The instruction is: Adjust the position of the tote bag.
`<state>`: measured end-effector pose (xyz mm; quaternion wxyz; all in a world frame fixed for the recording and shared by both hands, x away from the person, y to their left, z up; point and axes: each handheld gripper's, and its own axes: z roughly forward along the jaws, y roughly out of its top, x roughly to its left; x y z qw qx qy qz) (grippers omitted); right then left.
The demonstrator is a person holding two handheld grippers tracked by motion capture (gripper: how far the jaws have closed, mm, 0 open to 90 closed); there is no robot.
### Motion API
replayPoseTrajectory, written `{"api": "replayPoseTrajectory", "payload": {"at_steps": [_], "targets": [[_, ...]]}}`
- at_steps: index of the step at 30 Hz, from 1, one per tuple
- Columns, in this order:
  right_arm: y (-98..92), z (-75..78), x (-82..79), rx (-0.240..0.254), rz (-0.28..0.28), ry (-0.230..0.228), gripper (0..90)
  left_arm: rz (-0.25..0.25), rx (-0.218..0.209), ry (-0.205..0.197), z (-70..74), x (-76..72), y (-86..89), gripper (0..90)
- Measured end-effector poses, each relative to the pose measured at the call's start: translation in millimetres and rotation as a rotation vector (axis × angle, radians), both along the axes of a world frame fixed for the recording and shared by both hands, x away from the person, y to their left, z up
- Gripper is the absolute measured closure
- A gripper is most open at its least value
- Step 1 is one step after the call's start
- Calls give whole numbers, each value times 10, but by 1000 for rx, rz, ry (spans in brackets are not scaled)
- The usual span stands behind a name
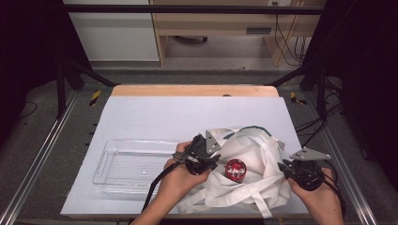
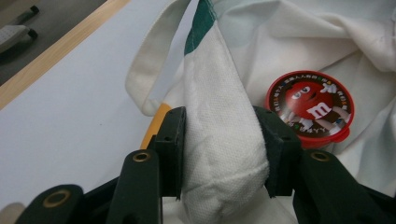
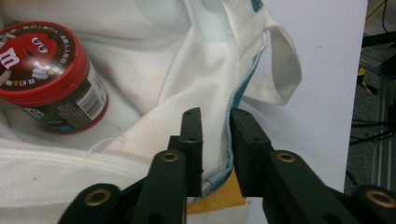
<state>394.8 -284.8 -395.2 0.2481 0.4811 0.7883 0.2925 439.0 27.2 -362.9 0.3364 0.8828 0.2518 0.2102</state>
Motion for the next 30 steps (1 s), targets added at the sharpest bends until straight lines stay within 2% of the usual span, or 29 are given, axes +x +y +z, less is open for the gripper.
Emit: {"api": "replayPoseTrajectory", "payload": {"at_steps": [5,13,14,15,19,21,24,26,30], "targets": [[-51,-21,-17,-15,16,6,868,20,-4,1,0,53,112,588],[-184,89,-85,-32,8,1,891,39,-23,1,-9,133,235,597],[-214,78,-92,-35,5,3,891,44,-15,8,-24,148,243,600],[-243,50,-97,-32,2,13,892,48,-26,15,-52,162,248,604],[-331,-152,-85,-17,-15,41,892,54,-15,34,-134,188,256,621],[-358,-260,-69,3,-23,58,892,55,-1,36,-159,196,244,628],[-386,-385,-41,15,-19,56,891,56,11,34,-172,207,221,660],[-393,-383,-45,32,-26,49,890,58,12,32,-157,201,218,674],[-384,-325,-64,23,-16,30,890,65,0,32,-130,197,235,706]]}}
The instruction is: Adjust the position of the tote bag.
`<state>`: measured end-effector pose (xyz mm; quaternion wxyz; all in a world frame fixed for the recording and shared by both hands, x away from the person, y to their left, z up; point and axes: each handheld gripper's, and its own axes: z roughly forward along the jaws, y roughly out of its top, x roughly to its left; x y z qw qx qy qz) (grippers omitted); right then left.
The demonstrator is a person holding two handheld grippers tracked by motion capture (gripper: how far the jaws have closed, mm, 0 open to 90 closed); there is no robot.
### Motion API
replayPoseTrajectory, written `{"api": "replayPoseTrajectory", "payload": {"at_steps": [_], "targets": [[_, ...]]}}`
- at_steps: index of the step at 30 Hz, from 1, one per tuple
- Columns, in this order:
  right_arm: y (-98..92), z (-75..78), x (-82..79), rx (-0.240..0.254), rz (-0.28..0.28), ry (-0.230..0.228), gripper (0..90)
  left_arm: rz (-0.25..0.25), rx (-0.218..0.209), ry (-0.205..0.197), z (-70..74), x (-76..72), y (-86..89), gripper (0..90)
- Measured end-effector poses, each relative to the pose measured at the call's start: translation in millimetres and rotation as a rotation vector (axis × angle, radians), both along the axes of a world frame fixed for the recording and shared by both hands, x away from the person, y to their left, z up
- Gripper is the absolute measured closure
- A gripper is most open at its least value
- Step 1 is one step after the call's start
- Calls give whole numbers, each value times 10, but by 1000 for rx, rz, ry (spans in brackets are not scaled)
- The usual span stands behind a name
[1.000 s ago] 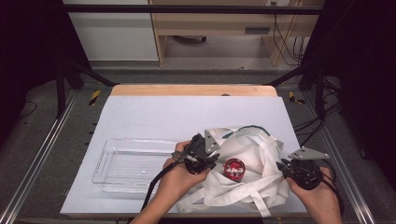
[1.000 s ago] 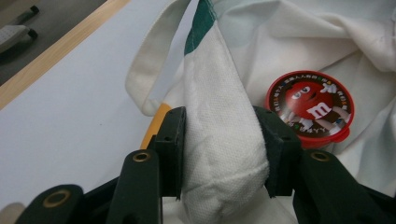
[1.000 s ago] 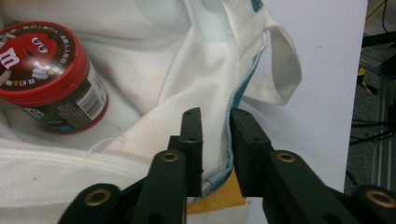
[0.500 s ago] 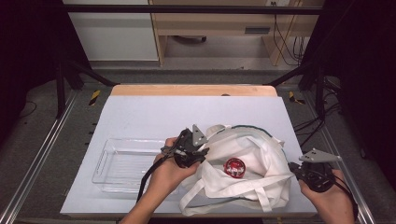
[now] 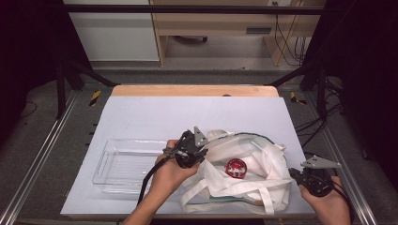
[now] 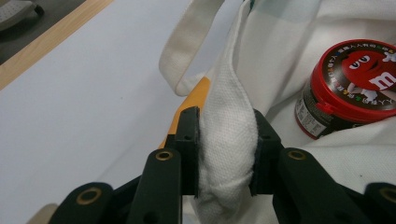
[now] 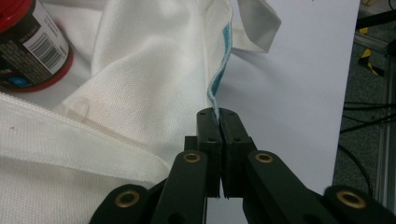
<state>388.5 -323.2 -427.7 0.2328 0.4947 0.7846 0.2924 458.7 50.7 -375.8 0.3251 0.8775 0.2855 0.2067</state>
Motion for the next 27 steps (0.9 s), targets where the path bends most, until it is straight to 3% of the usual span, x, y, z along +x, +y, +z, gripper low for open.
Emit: {"api": "replayPoseTrajectory", "payload": {"at_steps": [8,15,18,21,25,27], "targets": [[-10,50,113,-26,-12,-13,890,25,13,16,-14,51,45,714],[-32,-102,241,-49,-16,17,889,18,63,21,-30,8,63,714],[-38,-110,241,-26,-16,21,887,18,81,43,-84,7,94,714],[-26,-72,222,-37,1,11,878,10,74,62,-108,7,112,713],[-11,8,180,-17,18,-14,777,-6,87,64,-123,-46,95,711],[24,63,163,-9,27,-35,707,-14,72,70,-132,-66,96,710]]}}
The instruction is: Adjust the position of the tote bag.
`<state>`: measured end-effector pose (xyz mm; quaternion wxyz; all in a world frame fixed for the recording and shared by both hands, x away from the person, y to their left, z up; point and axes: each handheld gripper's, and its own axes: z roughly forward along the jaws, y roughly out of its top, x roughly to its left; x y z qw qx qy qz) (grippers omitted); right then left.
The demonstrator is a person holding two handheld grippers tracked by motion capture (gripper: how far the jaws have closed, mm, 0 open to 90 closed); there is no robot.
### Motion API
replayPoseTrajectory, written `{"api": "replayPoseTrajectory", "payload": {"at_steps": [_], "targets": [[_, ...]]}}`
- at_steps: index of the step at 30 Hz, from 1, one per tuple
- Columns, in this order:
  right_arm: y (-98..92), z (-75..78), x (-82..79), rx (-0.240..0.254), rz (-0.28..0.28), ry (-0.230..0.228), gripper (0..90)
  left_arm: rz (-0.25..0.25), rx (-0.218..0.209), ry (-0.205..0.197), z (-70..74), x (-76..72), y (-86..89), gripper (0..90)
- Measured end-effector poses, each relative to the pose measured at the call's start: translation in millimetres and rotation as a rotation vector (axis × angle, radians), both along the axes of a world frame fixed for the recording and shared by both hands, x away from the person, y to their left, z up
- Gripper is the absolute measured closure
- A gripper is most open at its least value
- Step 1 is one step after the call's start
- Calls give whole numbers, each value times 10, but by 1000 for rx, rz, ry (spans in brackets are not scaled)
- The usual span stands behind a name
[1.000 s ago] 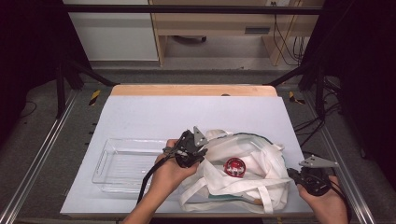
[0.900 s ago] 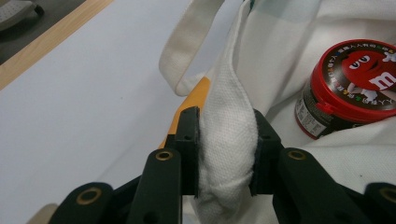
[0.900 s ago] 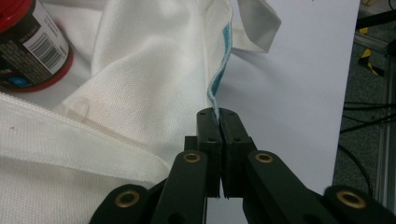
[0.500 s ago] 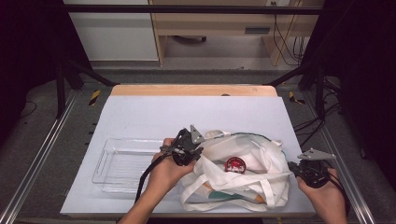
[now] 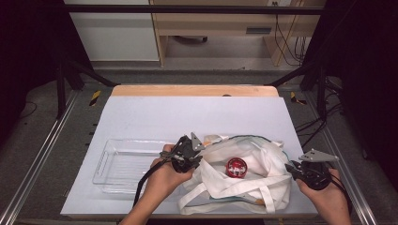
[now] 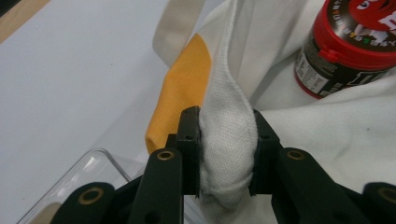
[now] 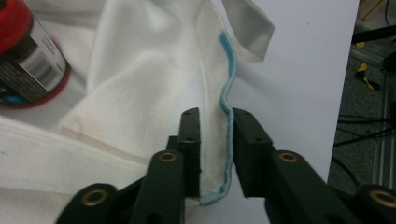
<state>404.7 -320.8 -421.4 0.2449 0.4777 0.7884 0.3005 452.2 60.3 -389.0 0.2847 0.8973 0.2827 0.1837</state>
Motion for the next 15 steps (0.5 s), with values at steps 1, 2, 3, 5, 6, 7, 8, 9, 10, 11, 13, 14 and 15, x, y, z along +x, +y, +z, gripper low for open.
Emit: {"api": "replayPoseTrajectory", "payload": {"at_steps": [1,2,3,5,6,7,8,9,10,11,13,14,15], "targets": [[21,47,-10,3,4,-13,674,-2,-1,0,-5,-2,1,710],[40,77,-17,10,5,-21,647,-2,-9,0,-17,-4,3,710],[71,133,-27,5,8,-40,613,-3,-7,3,-19,-5,6,710],[131,233,-54,3,12,-66,557,-5,-11,8,-38,-9,10,709],[151,268,-64,-1,16,-82,539,-7,-10,9,-47,-11,11,709],[174,315,-72,-11,22,-101,538,-10,-11,12,-55,-13,10,708],[203,364,-88,-10,26,-107,534,-11,-12,13,-60,-16,10,708],[233,407,-100,-7,33,-120,533,-14,-11,15,-61,-21,11,708],[264,449,-114,-4,40,-129,533,-17,-14,14,-67,-31,10,708],[310,492,-129,1,58,-138,534,-18,-11,14,-67,-40,9,707],[387,546,-155,3,74,-146,543,-23,-8,10,-69,-64,8,706],[433,567,-165,5,88,-150,554,-25,-17,6,-75,-72,12,705],[481,583,-173,10,106,-148,567,-25,-21,6,-78,-79,17,704]]}}
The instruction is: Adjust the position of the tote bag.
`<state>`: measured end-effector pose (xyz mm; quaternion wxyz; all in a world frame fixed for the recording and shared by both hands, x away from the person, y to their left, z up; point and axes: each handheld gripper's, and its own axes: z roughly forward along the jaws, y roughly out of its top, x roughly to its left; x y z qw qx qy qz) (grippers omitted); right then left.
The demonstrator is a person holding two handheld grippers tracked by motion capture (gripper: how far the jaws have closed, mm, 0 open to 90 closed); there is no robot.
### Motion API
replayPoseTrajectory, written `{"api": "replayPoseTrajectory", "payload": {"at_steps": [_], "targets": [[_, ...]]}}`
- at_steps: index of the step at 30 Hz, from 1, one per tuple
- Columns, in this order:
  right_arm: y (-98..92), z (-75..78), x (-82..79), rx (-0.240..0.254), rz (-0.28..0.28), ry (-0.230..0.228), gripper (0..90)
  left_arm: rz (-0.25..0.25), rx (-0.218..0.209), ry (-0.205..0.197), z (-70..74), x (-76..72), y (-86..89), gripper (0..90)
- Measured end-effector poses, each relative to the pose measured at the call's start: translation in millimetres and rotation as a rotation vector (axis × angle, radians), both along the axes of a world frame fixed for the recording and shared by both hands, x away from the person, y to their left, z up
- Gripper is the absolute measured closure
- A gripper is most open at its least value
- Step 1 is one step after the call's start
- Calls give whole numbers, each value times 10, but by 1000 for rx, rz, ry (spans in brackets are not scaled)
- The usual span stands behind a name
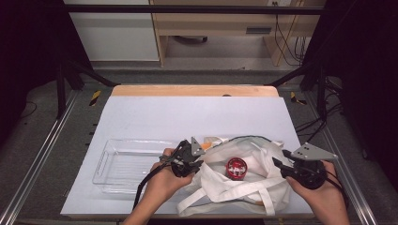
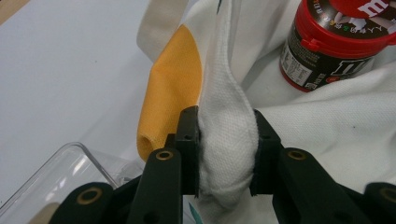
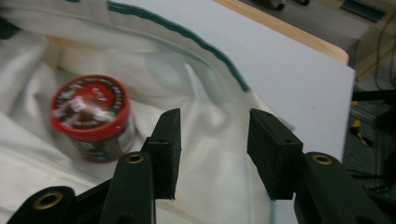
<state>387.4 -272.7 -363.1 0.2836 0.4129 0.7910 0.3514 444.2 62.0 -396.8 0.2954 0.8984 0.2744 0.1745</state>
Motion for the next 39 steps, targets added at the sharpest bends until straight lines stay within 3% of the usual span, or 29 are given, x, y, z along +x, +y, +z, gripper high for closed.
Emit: {"api": "replayPoseTrajectory", "payload": {"at_steps": [7,15,17,23,30,34,39], "targets": [[366,-14,-13,-17,109,40,692,-7,-18,0,-3,-27,26,700],[553,-266,-25,-3,165,113,795,-30,-19,10,-22,-91,56,700],[579,-335,-60,-3,177,124,797,-30,-15,10,-29,-101,57,699],[628,-497,-218,-5,218,154,819,-33,-58,0,4,-82,60,671],[622,-508,-322,15,238,139,808,-67,-68,-49,116,-104,-46,588],[638,-504,-303,14,245,139,775,-63,-106,-86,228,-94,-124,511],[658,-497,-271,27,248,143,741,-89,-125,-92,352,44,-307,472]]}}
